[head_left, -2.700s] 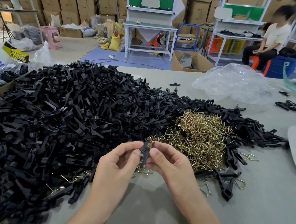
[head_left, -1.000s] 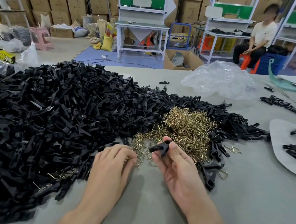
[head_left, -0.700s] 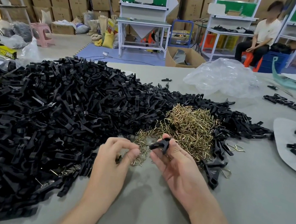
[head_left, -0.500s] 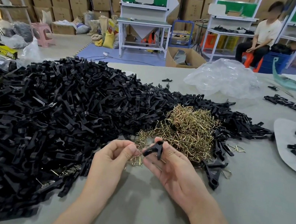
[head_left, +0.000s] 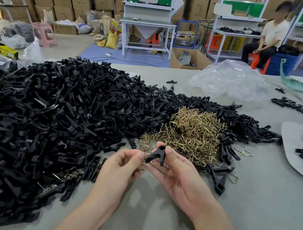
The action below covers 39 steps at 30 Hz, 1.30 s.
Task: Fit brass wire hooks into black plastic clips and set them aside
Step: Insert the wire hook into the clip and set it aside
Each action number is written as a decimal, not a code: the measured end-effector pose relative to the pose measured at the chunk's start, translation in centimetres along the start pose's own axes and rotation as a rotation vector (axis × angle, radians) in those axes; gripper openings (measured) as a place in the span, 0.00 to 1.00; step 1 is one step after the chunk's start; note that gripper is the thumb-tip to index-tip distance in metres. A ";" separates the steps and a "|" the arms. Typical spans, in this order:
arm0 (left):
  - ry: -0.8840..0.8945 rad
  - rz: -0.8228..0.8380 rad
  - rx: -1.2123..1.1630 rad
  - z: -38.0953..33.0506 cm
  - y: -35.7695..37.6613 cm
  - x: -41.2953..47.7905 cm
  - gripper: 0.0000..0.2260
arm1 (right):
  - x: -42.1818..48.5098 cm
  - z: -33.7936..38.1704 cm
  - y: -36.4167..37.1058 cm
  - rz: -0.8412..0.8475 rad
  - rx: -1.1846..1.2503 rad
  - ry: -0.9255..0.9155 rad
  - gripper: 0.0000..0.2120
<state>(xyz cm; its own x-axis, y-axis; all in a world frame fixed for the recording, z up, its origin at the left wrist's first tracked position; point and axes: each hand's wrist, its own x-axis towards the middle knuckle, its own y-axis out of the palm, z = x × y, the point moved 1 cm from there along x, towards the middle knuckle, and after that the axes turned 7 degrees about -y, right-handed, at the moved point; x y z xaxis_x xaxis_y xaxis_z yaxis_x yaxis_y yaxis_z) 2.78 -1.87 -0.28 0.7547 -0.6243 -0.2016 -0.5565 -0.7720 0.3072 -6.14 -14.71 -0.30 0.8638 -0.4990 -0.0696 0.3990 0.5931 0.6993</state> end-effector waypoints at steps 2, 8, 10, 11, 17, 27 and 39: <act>0.098 -0.039 0.233 -0.1 -0.3 0.0 0.08 | 0.0 0.0 0.0 0.003 0.012 0.010 0.13; 0.450 -0.067 0.710 -0.2 -0.6 -0.4 0.11 | -0.2 0.0 -0.1 0.022 0.013 0.044 0.14; 0.584 -0.104 0.855 -0.3 -0.7 -0.4 0.11 | -0.2 0.0 -0.2 0.018 0.002 0.056 0.14; 0.629 -0.111 0.890 -0.4 -0.7 -0.4 0.10 | -0.2 0.0 -0.2 0.014 -0.005 0.060 0.14; 0.437 -0.041 0.747 -0.3 -0.9 -0.5 0.07 | -0.1 0.2 -0.5 -0.006 -0.007 0.039 0.13; 0.089 0.025 -0.031 -0.4 -0.5 0.2 0.02 | 0.0 0.7 -0.5 0.038 -0.010 -0.087 0.13; 0.507 0.005 0.878 0.3 -0.8 -0.9 0.20 | -0.2 0.3 -0.3 0.063 0.008 -0.031 0.14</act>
<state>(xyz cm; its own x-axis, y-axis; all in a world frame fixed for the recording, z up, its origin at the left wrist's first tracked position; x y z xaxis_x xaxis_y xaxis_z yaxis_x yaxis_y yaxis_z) 2.46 -0.78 -0.58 0.6967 -0.6608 0.2791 -0.4647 -0.7122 -0.5262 -6.48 -14.94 -0.28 0.8772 -0.4801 -0.0036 0.3416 0.6189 0.7073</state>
